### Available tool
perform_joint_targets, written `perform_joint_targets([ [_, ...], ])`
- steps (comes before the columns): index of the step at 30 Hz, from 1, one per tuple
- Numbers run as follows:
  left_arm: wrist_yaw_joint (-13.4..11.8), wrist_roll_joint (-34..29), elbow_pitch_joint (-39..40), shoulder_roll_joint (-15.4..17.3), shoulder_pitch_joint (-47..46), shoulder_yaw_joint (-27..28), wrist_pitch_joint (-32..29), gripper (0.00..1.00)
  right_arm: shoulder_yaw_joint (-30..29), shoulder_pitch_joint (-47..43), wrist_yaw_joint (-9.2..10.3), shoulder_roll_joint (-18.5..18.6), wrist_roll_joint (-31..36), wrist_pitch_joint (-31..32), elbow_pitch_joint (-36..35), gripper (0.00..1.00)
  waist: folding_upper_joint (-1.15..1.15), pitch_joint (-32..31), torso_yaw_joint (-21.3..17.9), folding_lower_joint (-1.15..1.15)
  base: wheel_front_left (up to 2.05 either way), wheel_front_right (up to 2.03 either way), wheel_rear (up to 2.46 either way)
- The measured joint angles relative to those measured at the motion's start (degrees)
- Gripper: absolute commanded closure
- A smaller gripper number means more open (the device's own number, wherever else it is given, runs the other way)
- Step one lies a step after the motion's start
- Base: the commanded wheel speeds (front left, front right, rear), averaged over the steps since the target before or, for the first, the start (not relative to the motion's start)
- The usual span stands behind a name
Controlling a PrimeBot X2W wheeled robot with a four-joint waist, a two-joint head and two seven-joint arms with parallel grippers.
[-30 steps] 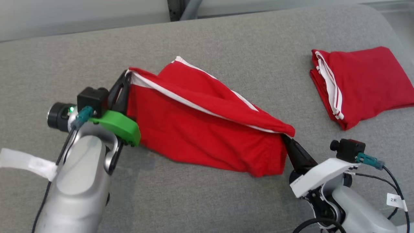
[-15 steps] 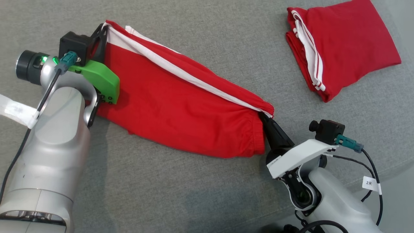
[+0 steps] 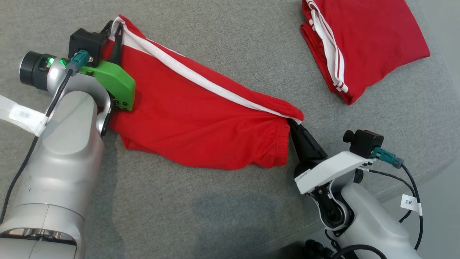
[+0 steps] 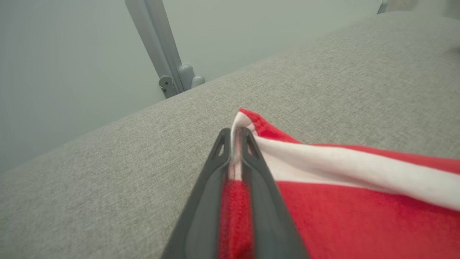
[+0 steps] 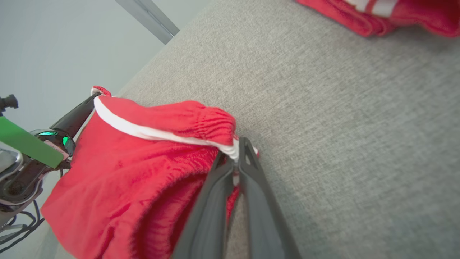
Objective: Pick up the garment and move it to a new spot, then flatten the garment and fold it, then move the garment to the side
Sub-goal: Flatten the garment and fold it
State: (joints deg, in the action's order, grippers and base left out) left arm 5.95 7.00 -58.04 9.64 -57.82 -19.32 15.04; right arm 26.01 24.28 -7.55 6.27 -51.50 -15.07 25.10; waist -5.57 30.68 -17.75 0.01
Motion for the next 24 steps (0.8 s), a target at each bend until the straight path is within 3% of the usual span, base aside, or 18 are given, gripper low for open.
perform_joint_targets([
  [5,-0.48,0.89,1.46,-0.69,1.78,1.16,0.00,0.00,-5.71,-0.79,0.03,-0.19,5.12,0.02,-1.07,0.00,0.00,-1.33,0.73,0.00,0.00,0.00,0.00],
  [15,-1.01,4.31,5.44,-2.50,9.26,5.66,0.00,0.00,-21.79,-7.16,0.07,-2.45,25.12,0.02,-5.53,0.00,-0.01,-6.61,2.77,-0.01,0.00,0.00,0.00],
  [24,-1.87,6.28,2.93,-4.16,16.93,8.12,0.00,0.00,-25.02,-11.15,0.07,-3.46,27.91,0.02,-6.39,0.00,-0.01,-10.56,3.94,-0.01,0.00,0.00,0.00],
])
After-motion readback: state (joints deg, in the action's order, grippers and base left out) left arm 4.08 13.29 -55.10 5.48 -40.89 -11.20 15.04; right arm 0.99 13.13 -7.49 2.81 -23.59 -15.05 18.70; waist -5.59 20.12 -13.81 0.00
